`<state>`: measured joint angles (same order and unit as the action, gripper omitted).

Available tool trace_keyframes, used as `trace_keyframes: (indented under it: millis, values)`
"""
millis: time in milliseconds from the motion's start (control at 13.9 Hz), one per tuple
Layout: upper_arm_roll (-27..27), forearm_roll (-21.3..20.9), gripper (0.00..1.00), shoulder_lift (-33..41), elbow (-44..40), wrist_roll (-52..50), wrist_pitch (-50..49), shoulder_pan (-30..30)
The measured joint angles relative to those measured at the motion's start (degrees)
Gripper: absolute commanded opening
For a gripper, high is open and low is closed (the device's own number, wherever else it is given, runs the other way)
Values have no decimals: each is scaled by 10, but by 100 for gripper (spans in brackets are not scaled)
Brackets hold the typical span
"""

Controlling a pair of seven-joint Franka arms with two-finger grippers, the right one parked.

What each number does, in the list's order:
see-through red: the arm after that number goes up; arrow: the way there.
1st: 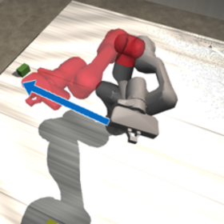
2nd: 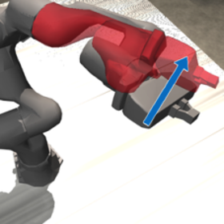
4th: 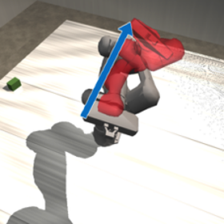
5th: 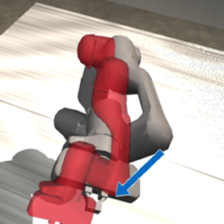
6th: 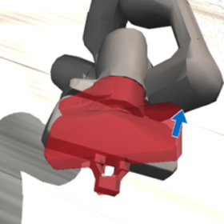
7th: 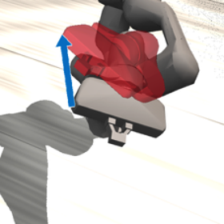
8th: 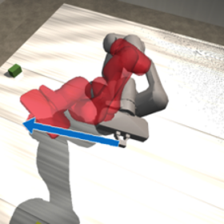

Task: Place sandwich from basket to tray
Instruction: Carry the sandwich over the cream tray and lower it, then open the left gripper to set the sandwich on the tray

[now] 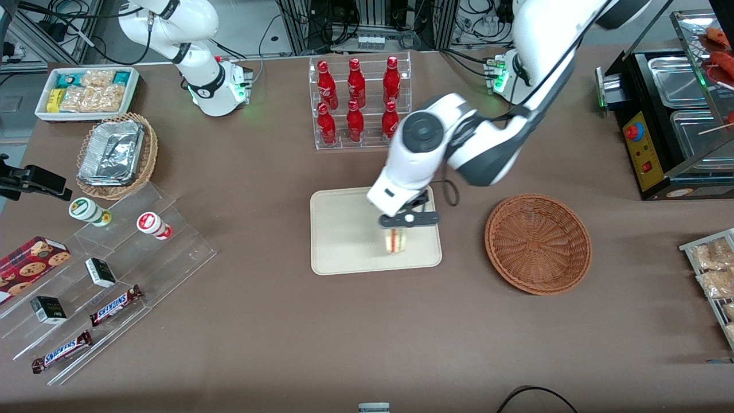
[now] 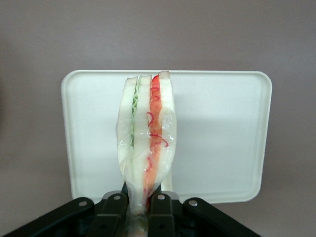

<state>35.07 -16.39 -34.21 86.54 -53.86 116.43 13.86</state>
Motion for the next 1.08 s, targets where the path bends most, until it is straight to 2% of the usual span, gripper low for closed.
trace_keyframes:
  millis: [144, 288, 577, 649, 721, 793, 1081]
  values:
    - [-1, -56, 0, -58, -32, -31, 0, 28]
    - [-1, -95, 0, -108, -55, -49, 8, 43]
    - [-1, -119, 0, -154, -66, -65, 47, 56]
    - [-1, -128, 13, -158, -66, -71, 47, 58]
    - [-1, -132, 69, -160, -66, -75, 47, 60]
    - [-1, -134, 100, -160, -66, -78, 47, 62]
    - [-1, -135, 100, -160, -71, -93, 47, 62]
